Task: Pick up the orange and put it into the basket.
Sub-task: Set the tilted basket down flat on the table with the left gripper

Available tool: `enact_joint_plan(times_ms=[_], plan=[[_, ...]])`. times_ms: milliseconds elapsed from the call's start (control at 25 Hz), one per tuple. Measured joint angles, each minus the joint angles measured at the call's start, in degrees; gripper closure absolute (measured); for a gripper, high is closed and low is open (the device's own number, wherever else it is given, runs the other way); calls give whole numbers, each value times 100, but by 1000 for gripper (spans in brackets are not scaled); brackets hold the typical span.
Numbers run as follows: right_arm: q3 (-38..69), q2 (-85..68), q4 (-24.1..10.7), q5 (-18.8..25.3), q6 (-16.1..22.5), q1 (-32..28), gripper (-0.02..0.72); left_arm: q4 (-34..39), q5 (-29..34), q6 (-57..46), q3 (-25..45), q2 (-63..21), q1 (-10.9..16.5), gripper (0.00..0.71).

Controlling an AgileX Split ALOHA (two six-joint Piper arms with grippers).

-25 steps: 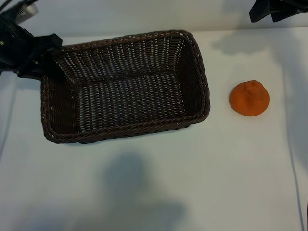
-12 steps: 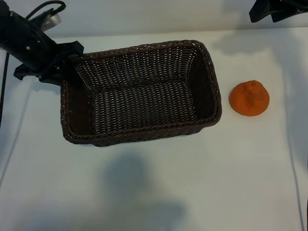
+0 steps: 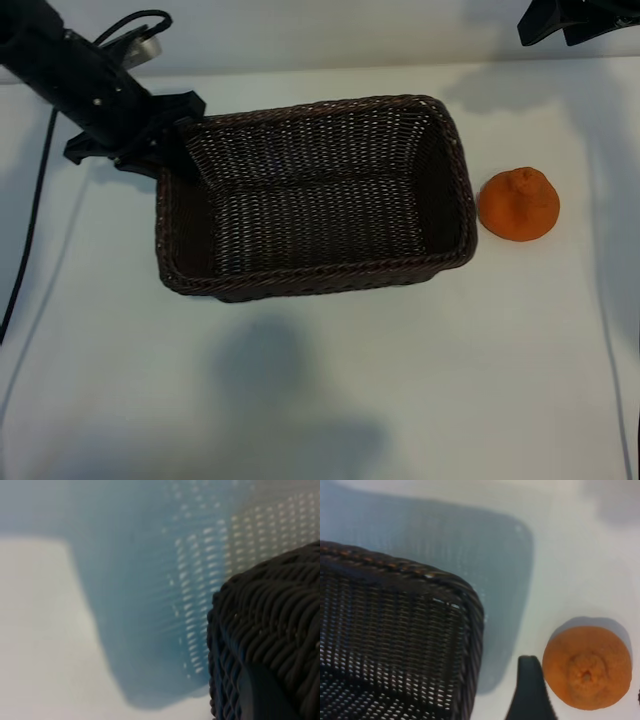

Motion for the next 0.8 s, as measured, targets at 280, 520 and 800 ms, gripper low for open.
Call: enact_joint_plan(times_ms=[280, 520, 800], plan=[[0, 0, 6, 0, 0, 0, 214, 0, 41, -17, -423, 499, -203, 523], [0, 0, 6, 0, 0, 0, 214, 29, 59, -17, -529, 608, -216, 523], [0, 0, 8, 0, 0, 0, 214, 118, 21, -48, -529, 660, -216, 523]])
